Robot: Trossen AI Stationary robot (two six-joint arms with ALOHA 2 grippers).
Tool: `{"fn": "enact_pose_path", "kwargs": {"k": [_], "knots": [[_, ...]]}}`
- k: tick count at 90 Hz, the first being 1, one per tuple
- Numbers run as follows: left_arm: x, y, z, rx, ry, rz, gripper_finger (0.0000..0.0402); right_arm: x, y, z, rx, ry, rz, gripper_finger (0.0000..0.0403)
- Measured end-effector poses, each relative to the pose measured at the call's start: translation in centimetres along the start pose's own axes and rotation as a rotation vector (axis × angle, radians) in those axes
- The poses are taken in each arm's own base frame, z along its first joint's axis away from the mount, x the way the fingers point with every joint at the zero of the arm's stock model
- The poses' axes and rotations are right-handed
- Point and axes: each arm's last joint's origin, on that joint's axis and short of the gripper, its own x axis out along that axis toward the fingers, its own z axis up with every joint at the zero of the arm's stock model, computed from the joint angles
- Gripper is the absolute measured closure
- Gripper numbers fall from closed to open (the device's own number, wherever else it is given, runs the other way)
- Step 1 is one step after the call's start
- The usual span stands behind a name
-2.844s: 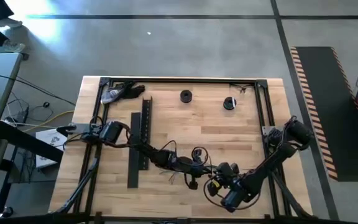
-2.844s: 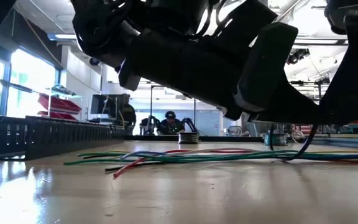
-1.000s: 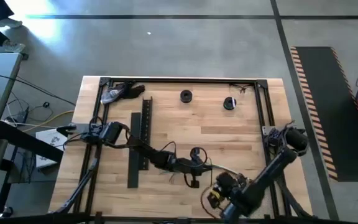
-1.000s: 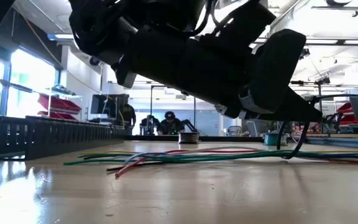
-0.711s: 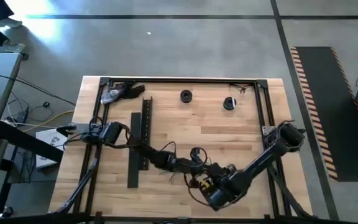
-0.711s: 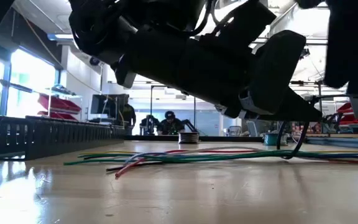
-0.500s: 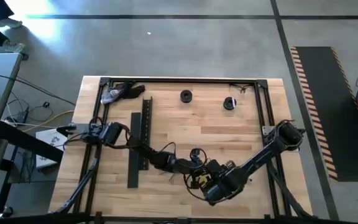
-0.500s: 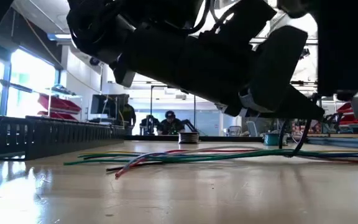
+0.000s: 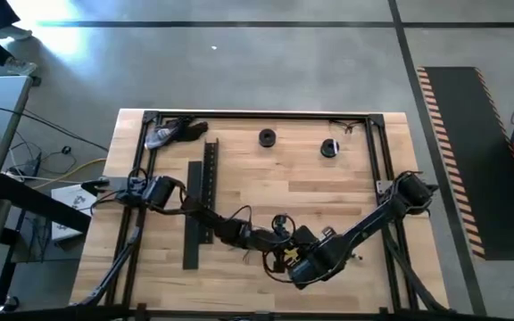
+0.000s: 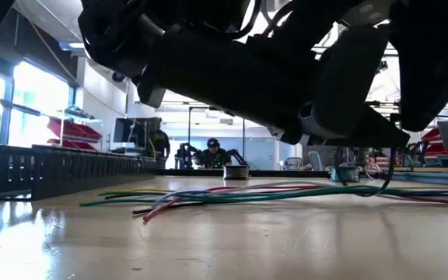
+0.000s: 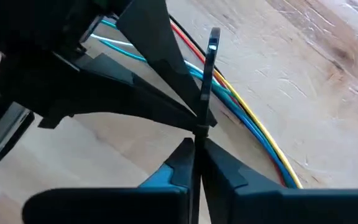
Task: Ziptie cables
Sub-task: Wrap the black zip tie on the cable
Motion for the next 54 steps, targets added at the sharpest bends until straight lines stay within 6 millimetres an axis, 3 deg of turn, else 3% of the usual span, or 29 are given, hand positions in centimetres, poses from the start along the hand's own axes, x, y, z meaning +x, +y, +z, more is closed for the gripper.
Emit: {"fn": "enact_pose_path", "kwargs": {"k": [22,38,54], "knots": [[0.1,0.2,0.0,-0.046,-0.003,0.007,0.0401,-0.6,0.2,-2.2,0.057,-0.007,0.031,0.0401],[0.2,0.7,0.1,-0.068,-0.002,0.017,0.0401,-1.0,0.4,-5.3,0.104,0.018,0.061,0.0402],[0.3,1.1,0.0,-0.078,0.002,0.022,0.0401,0.4,1.6,-9.5,0.13,0.098,0.113,0.0402]]}}
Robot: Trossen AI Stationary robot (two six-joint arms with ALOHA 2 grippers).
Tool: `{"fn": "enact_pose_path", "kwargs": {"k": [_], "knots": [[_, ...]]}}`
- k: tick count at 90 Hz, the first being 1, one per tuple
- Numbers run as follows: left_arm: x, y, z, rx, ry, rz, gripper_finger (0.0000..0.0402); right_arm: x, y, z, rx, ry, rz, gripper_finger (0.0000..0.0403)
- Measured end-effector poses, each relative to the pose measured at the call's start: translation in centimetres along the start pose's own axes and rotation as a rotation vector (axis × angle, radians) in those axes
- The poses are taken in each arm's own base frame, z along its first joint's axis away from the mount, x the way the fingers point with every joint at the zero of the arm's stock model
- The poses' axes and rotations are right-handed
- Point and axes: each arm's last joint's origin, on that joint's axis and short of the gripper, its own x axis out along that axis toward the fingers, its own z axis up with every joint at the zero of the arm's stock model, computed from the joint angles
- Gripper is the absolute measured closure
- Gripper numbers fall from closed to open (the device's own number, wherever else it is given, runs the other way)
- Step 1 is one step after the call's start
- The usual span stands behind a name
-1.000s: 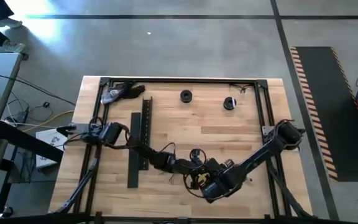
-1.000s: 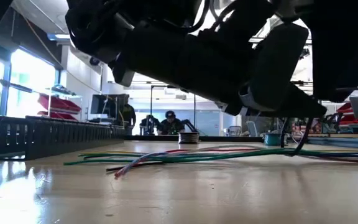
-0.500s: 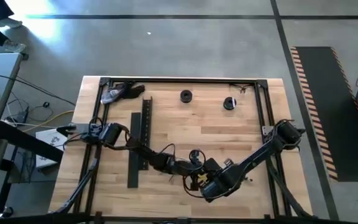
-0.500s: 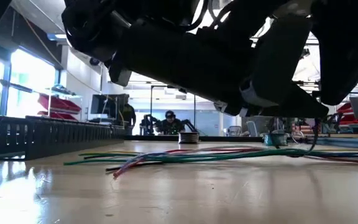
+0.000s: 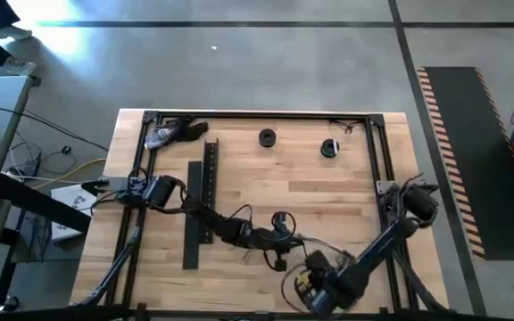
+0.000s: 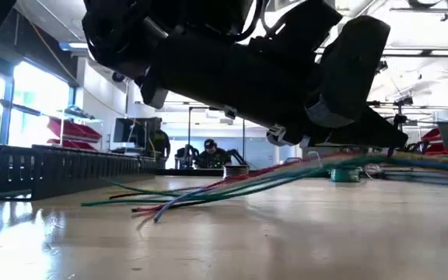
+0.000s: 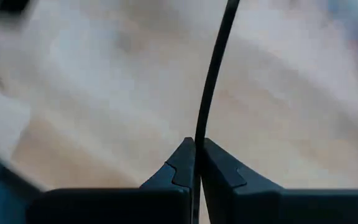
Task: Ziptie cables
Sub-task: Wrap the black zip tie on the cable
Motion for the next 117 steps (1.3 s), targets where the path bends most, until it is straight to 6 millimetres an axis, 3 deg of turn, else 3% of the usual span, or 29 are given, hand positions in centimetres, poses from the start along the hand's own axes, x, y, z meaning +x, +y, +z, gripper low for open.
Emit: {"fn": "enact_pose_path", "kwargs": {"k": [11,32,64,80,97,106,117], "knots": [[0.0,0.0,-0.1,0.004,0.013,-0.01,0.0401,1.2,0.1,-2.3,0.022,0.037,0.033,0.0403],[0.2,0.5,-0.2,-0.002,0.018,0.037,0.0401,0.0,-0.2,-4.7,0.003,0.181,0.066,0.0403],[-0.2,0.1,-0.1,0.086,0.067,-0.032,0.0401,-1.1,-0.7,-3.6,-0.086,0.186,0.014,0.0396],[-1.4,-0.6,2.2,0.164,0.058,-0.089,0.04,-3.1,-1.4,-2.7,-0.113,0.158,0.009,0.0329],[-1.8,-1.1,3.1,0.248,0.017,-0.277,0.0372,-6.0,-2.4,-1.6,-0.115,0.039,0.057,0.0236],[-1.6,-1.2,2.6,0.318,0.014,-0.321,0.0347,-5.8,-2.4,-1.4,-0.095,-0.091,0.086,0.0202],[-1.3,-1.2,1.8,0.334,0.029,-0.323,0.0318,-3.7,-1.6,-0.8,-0.064,-0.168,0.066,0.0189]]}}
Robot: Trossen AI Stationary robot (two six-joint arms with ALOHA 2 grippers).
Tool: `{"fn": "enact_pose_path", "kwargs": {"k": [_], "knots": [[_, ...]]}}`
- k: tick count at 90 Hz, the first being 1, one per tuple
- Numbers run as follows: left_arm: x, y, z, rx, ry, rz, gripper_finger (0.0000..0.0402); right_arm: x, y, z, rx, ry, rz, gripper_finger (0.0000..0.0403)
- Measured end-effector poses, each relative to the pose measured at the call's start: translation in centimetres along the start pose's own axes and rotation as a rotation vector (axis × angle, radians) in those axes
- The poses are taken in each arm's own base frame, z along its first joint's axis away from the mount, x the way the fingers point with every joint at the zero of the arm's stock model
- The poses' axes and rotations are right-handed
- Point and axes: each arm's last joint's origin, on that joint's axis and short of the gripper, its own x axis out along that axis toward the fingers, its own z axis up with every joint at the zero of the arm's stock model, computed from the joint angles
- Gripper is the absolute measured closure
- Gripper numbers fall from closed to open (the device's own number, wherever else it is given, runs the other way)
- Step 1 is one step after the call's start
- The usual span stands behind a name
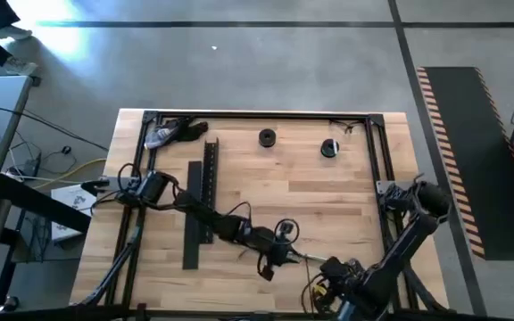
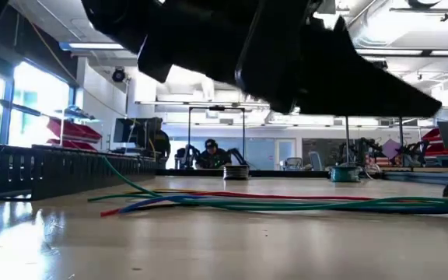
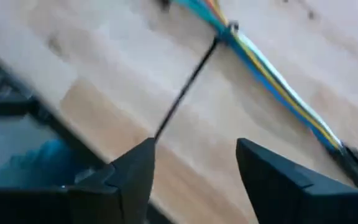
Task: Ziptie cables
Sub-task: Wrap the black zip tie on the cable
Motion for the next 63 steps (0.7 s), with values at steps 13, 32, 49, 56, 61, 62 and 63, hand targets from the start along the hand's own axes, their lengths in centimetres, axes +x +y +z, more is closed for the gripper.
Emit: {"fn": "enact_pose_path", "kwargs": {"k": [13,32,49,56,61,62,63], "knots": [[0.0,0.1,0.2,0.013,-0.019,0.009,0.0295,2.6,0.6,0.6,0.002,-0.045,-0.039,0.0193],[0.0,0.3,0.2,0.043,-0.027,0.014,0.0289,4.9,1.0,1.5,-0.028,-0.051,-0.092,0.0241],[0.0,0.4,0.5,0.038,-0.055,0.02,0.0289,5.1,0.5,1.8,-0.068,0.005,-0.171,0.0366],[0.0,0.4,0.4,0.041,-0.048,0.016,0.0289,5.1,0.3,1.8,-0.101,0.013,-0.194,0.0393],[0.0,0.4,0.4,0.045,-0.048,0.016,0.0289,5.1,0.2,1.9,-0.124,0.024,-0.205,0.0393],[0.0,0.4,0.4,0.046,-0.048,0.017,0.0289,5.1,0.2,1.9,-0.128,0.027,-0.207,0.0393],[0.0,0.4,0.4,0.048,-0.048,0.017,0.0289,5.1,0.2,1.9,-0.133,0.03,-0.209,0.0393]]}}
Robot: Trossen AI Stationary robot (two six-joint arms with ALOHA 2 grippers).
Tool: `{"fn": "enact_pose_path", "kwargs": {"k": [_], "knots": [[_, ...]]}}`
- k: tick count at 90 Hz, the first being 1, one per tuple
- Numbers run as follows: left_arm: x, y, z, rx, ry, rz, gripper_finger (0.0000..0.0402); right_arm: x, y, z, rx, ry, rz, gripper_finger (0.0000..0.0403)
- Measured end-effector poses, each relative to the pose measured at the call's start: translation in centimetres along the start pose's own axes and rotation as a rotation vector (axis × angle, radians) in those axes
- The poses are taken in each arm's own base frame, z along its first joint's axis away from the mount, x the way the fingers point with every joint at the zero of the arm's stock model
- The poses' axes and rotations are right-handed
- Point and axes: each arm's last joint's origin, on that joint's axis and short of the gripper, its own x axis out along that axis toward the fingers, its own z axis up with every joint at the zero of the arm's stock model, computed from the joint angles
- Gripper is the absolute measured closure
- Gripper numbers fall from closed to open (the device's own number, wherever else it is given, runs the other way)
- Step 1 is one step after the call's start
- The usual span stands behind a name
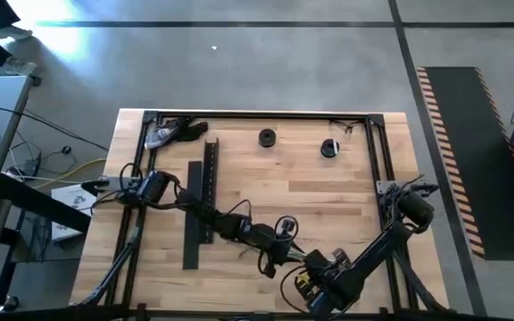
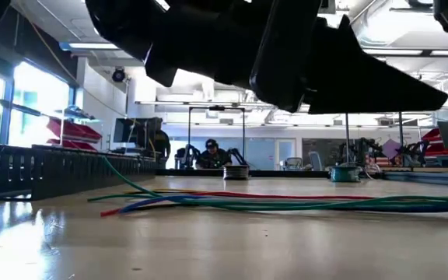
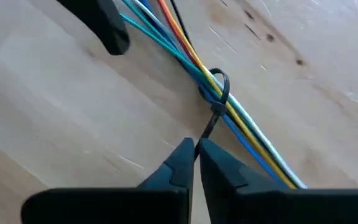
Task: Ziptie cables
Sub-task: Wrap the black zip tie on the cable
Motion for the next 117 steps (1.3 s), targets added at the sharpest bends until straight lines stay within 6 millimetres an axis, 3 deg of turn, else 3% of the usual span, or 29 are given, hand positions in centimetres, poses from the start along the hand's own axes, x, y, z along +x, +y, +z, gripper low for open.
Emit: {"fn": "enact_pose_path", "kwargs": {"k": [17,43,64,87,102,117], "knots": [[0.0,0.3,-0.1,-0.01,-0.015,-0.054,0.0289,-0.4,-0.2,-0.1,-0.146,0.008,0.0,0.0402],[0.0,1.1,-0.1,-0.015,-0.054,-0.112,0.0288,-1.1,-0.3,-0.2,-0.507,-0.086,0.008,0.0403],[0.7,0.9,-1.2,-0.062,-0.079,-0.094,0.0288,-1.3,-0.7,-0.3,-0.232,-0.022,0.004,0.0386],[1.1,0.4,-2.1,-0.067,-0.078,-0.098,0.0288,-1.8,-0.8,-2.0,-0.024,-0.02,0.033,0.0276],[1.1,0.4,-2.1,-0.067,-0.087,-0.094,0.0288,0.8,-0.7,-2.9,0.105,0.031,0.135,0.022],[1.1,0.2,-1.8,-0.083,-0.101,-0.097,0.0288,2.5,-0.7,-3.5,0.181,0.03,0.248,0.0213]]}}
